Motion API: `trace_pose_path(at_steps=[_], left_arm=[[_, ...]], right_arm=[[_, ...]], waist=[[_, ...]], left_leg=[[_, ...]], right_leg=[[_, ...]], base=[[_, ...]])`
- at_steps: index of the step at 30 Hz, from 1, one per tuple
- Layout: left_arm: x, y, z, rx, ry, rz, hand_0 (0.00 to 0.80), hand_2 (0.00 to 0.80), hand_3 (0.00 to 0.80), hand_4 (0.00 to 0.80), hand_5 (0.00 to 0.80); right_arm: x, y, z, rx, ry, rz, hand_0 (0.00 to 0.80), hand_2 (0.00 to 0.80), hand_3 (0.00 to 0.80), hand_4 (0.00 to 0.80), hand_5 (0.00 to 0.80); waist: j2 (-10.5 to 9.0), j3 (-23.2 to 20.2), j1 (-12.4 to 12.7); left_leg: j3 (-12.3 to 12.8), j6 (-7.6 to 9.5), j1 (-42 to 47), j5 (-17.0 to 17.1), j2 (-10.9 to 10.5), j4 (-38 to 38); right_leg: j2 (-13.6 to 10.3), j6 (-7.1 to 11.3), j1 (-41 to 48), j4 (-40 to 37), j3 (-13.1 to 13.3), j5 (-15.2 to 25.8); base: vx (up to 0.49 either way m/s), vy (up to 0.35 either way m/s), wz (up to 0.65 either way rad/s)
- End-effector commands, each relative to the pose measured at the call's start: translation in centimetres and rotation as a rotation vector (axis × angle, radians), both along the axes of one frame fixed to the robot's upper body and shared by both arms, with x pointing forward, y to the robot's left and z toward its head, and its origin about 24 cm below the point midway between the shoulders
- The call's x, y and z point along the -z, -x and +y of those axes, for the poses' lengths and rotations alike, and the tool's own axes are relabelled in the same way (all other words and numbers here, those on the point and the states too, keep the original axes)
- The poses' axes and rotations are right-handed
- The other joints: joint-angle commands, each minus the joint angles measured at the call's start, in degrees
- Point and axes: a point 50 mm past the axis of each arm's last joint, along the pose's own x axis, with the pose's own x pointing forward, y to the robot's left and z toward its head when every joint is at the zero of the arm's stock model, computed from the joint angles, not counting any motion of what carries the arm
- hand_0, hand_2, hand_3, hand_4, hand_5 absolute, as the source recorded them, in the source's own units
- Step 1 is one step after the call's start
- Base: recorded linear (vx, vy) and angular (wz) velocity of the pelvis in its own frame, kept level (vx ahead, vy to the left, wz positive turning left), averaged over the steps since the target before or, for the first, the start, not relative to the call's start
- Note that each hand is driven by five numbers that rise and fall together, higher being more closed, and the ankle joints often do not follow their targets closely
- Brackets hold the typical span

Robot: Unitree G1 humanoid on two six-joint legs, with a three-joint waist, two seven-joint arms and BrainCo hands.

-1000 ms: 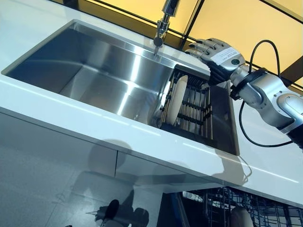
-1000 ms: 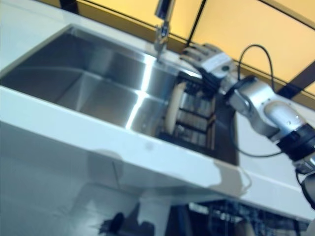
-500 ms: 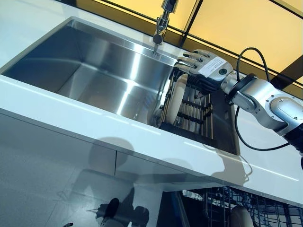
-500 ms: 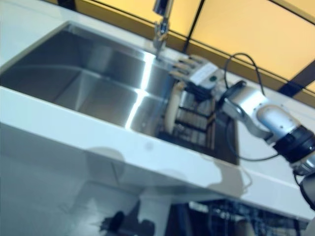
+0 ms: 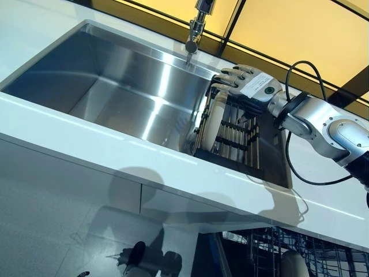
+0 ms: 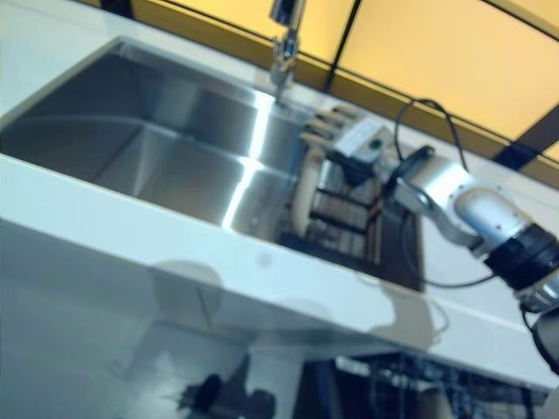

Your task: Take plates into dishwasher

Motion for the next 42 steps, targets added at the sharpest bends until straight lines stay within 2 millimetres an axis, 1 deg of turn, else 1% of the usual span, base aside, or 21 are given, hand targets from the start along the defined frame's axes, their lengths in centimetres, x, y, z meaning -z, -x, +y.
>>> trace_pose_path(at_steps=[1,5,8,16,21,29,30,31,32,33,36,42], left_arm=[[-0.2,-0.1,0.0,-0.017,0.008,-0.030,0.000,0.000,0.000,0.000,0.000],[-0.3,-0.6,-0.1,-0.012,0.014,-0.060,0.000,0.000,0.000,0.000,0.000],[-0.7,-1.3,-0.3,-0.052,0.040,-0.130,0.000,0.000,0.000,0.000,0.000],[-1.2,-1.6,0.1,-0.293,0.121,-0.281,0.000,0.000,0.000,0.000,0.000],[-1.3,-1.8,0.1,-0.333,0.148,-0.324,0.000,0.000,0.000,0.000,0.000],[-1.3,-2.5,-0.8,-0.313,0.192,-0.351,0.000,0.000,0.000,0.000,0.000],[-1.4,-2.6,-0.8,-0.313,0.198,-0.356,0.000,0.000,0.000,0.000,0.000],[-1.4,-2.6,-0.8,-0.313,0.199,-0.357,0.000,0.000,0.000,0.000,0.000],[-1.3,-2.7,-0.9,-0.315,0.203,-0.359,0.000,0.000,0.000,0.000,0.000],[-1.3,-2.8,-1.0,-0.317,0.209,-0.365,0.000,0.000,0.000,0.000,0.000],[-1.3,-2.8,-1.2,-0.316,0.216,-0.366,0.000,0.000,0.000,0.000,0.000],[-1.2,-2.5,-1.2,-0.302,0.214,-0.355,0.000,0.000,0.000,0.000,0.000]], right_arm=[[-0.5,0.5,0.2,-0.013,0.052,-0.037,0.000,0.000,0.000,0.000,0.000],[-0.5,0.5,0.5,-0.012,0.051,-0.028,0.000,0.000,0.000,0.000,0.000],[-0.2,0.4,0.5,-0.006,0.059,-0.019,0.000,0.000,0.000,0.000,0.000],[0.2,0.1,0.2,0.002,0.060,-0.043,0.000,0.000,0.000,0.000,0.000],[-0.1,-0.1,0.3,0.009,0.078,-0.058,0.000,0.000,0.000,0.000,0.000],[0.1,-0.3,0.8,0.014,0.174,-0.110,0.000,0.000,0.000,0.000,0.000],[0.1,-0.3,0.9,0.012,0.194,-0.121,0.427,0.427,0.427,0.427,0.427],[0.1,-0.3,0.9,0.011,0.201,-0.124,0.524,0.524,0.524,0.524,0.524],[0.2,-0.3,1.1,0.010,0.228,-0.138,0.800,0.800,0.800,0.800,0.800],[0.2,-0.5,1.2,0.019,0.256,-0.151,0.800,0.800,0.800,0.800,0.800],[-0.1,-0.5,1.2,0.023,0.256,-0.154,0.800,0.800,0.800,0.800,0.800],[-0.3,-0.6,0.2,0.059,0.244,-0.132,0.800,0.800,0.800,0.800,0.800]], waist=[[0.10,0.16,1.22],[0.30,0.75,1.40],[0.58,1.34,1.65],[1.07,3.46,2.71],[1.20,4.25,3.16],[1.54,4.90,3.39],[1.61,4.90,3.39],[1.64,4.89,3.39],[1.72,4.87,3.39],[1.84,4.92,3.59],[1.99,4.80,3.60],[1.59,3.63,3.17]], left_leg=[[1.05,1.27,2.35,-4.57,0.36,-0.31],[0.95,1.21,1.97,-4.43,0.34,-0.31],[0.70,1.20,1.52,-4.28,0.32,-0.31],[-0.18,1.01,-0.04,-3.75,0.03,-0.31],[-0.56,0.84,-1.19,-3.37,0.00,-0.31],[-1.05,0.78,-2.43,-3.00,-0.16,-0.31],[-1.04,0.78,-2.51,-3.00,-0.16,-0.31],[-1.05,0.78,-2.53,-3.00,-0.16,-0.31],[-1.06,0.78,-2.57,-2.97,-0.16,-0.31],[-1.06,0.81,-2.74,-2.95,-0.19,-0.31],[-1.11,0.74,-2.94,-2.86,-0.16,-0.31],[-1.23,0.67,-2.48,-3.05,-0.15,-0.31]], right_leg=[[-1.90,5.59,-6.62,-0.41,-0.28,11.20],[-2.00,5.54,-6.96,-0.34,-0.40,11.25],[-2.06,5.56,-7.36,-0.27,-0.54,11.32],[-2.33,5.47,-8.34,-0.25,-1.56,11.49],[-2.41,5.46,-9.07,-0.32,-2.02,11.52],[-2.46,5.34,-9.90,-0.39,-2.34,11.49],[-2.50,5.35,-9.99,-0.39,-2.40,11.49],[-2.50,5.34,-10.01,-0.38,-2.41,11.49],[-2.51,5.32,-10.06,-0.38,-2.44,11.48],[-2.53,5.25,-10.12,-0.44,-2.51,11.40],[-2.54,5.23,-10.20,-0.48,-2.53,11.36],[-2.48,5.23,-9.87,-0.53,-2.40,11.22]], base=[[0.000,0.000,0.00],[-0.006,0.003,0.01],[0.000,0.000,0.00],[-0.020,-0.006,0.04],[-0.031,0.000,0.05],[-0.020,0.009,0.03],[0.000,0.000,0.00],[0.000,0.000,0.00],[0.000,0.000,0.00],[-0.034,0.023,0.00],[-0.015,0.009,0.01],[0.001,0.001,0.02]])
